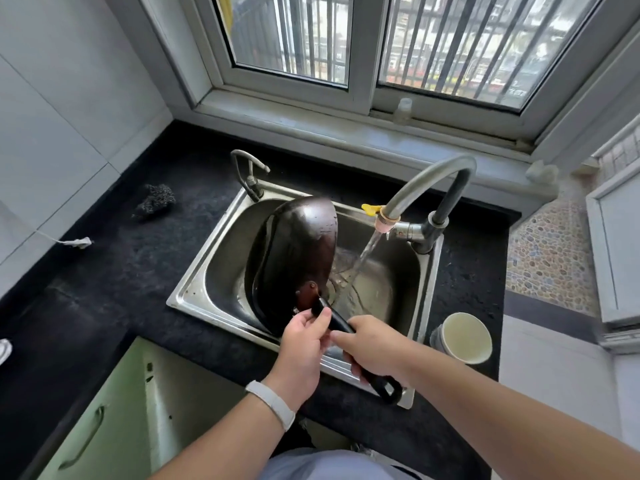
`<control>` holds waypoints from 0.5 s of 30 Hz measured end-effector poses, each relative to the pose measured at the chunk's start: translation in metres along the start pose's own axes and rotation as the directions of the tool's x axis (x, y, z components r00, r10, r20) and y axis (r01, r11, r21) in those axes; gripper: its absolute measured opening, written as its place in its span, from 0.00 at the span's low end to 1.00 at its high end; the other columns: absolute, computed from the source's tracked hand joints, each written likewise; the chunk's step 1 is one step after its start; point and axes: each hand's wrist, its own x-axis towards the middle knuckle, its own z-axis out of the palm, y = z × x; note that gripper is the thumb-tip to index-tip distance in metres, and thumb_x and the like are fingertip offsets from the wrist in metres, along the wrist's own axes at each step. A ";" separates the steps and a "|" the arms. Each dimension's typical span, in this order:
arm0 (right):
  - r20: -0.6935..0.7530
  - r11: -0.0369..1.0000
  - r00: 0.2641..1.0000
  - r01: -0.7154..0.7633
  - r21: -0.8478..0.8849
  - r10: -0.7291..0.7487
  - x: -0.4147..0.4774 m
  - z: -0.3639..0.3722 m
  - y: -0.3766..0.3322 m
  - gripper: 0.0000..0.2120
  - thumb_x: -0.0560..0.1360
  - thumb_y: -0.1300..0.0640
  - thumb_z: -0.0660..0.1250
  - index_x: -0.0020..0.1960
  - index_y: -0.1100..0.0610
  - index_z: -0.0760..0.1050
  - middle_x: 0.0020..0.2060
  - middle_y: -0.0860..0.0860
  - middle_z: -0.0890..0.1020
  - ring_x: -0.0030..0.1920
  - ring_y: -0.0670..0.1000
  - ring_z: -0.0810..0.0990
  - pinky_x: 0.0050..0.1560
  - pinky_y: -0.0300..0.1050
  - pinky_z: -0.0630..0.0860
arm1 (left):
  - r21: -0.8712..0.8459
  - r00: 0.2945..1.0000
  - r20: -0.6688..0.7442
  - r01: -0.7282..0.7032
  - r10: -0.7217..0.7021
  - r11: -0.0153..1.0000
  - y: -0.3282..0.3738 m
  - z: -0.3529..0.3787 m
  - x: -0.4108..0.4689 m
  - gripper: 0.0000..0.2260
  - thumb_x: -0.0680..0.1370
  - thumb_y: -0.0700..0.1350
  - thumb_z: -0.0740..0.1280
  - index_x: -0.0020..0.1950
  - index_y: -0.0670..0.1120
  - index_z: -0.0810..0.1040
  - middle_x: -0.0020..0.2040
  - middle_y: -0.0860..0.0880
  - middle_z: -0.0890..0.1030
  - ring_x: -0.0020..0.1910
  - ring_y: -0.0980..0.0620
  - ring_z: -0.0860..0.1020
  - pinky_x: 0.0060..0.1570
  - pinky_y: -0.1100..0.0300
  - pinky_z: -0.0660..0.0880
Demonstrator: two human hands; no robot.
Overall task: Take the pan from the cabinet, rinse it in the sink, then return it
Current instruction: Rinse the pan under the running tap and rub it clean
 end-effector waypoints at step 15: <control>0.051 0.963 0.998 0.011 0.270 -0.025 -0.014 0.018 -0.026 0.06 0.80 0.59 0.65 0.51 0.62 0.73 0.33 0.53 0.75 0.26 0.49 0.75 0.26 0.44 0.75 | 0.005 0.998 0.028 -0.048 0.048 0.999 0.022 -0.022 0.003 0.15 0.78 0.42 0.69 0.59 0.35 0.74 0.36 0.43 0.74 0.35 0.50 0.74 0.43 0.55 0.74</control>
